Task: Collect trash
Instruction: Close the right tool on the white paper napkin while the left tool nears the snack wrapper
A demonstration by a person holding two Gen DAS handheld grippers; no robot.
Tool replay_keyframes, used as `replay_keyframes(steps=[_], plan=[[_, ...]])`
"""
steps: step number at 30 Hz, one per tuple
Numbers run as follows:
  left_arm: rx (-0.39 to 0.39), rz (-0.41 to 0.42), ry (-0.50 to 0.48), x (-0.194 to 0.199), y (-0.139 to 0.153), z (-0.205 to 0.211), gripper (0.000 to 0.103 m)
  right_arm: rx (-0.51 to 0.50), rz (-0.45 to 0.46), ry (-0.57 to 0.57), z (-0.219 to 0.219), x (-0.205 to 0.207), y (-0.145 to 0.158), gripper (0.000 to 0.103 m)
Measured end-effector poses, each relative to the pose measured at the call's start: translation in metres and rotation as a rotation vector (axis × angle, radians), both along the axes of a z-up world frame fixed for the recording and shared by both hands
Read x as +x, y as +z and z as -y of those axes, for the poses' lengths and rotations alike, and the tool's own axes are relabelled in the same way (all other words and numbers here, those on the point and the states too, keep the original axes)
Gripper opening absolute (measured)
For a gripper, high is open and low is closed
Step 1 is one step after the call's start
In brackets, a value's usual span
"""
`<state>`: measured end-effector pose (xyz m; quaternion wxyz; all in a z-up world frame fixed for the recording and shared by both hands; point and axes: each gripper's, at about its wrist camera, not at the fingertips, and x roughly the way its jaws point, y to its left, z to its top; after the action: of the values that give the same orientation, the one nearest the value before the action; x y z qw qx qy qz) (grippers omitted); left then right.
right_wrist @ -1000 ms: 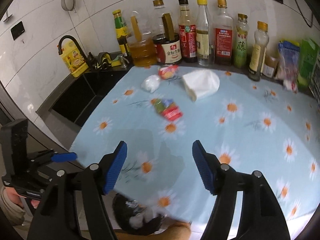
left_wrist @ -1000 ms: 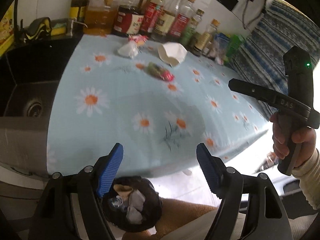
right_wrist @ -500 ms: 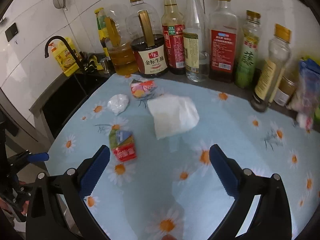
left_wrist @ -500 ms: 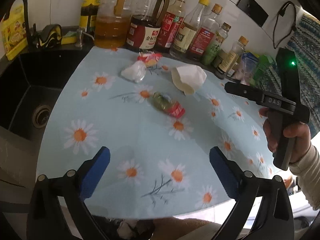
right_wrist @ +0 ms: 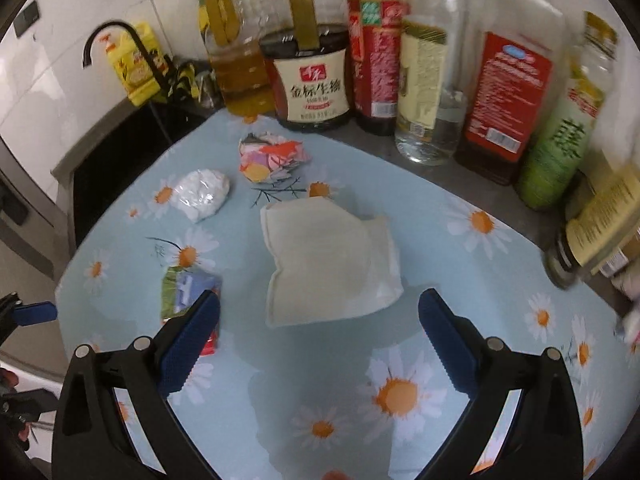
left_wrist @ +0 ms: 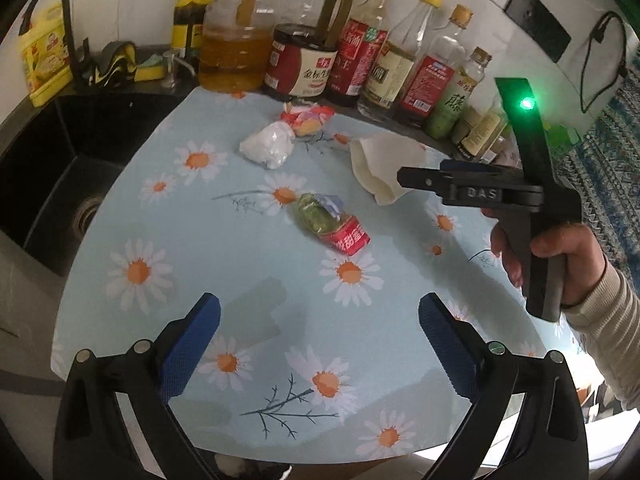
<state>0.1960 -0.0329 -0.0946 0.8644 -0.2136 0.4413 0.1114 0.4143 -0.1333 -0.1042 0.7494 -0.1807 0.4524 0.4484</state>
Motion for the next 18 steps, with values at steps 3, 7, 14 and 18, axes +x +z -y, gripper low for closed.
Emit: replay_keyframes(steps=[3,7,14,18], plan=[[0.002,-0.019,0.009,0.001,-0.004,0.003,0.096,-0.029,0.055,0.012,-0.008,0.003,-0.006,0.098],[0.003,-0.035,0.013,0.002,-0.006,0.006,0.096,-0.038,0.034,-0.002,-0.011,0.013,-0.016,0.098],[0.001,-0.053,0.023,0.006,-0.010,0.006,0.096,-0.059,0.007,0.007,-0.018,0.021,-0.030,0.098],[0.004,-0.056,0.022,0.011,-0.010,0.007,0.096,-0.057,-0.001,0.022,-0.021,0.020,-0.031,0.098]])
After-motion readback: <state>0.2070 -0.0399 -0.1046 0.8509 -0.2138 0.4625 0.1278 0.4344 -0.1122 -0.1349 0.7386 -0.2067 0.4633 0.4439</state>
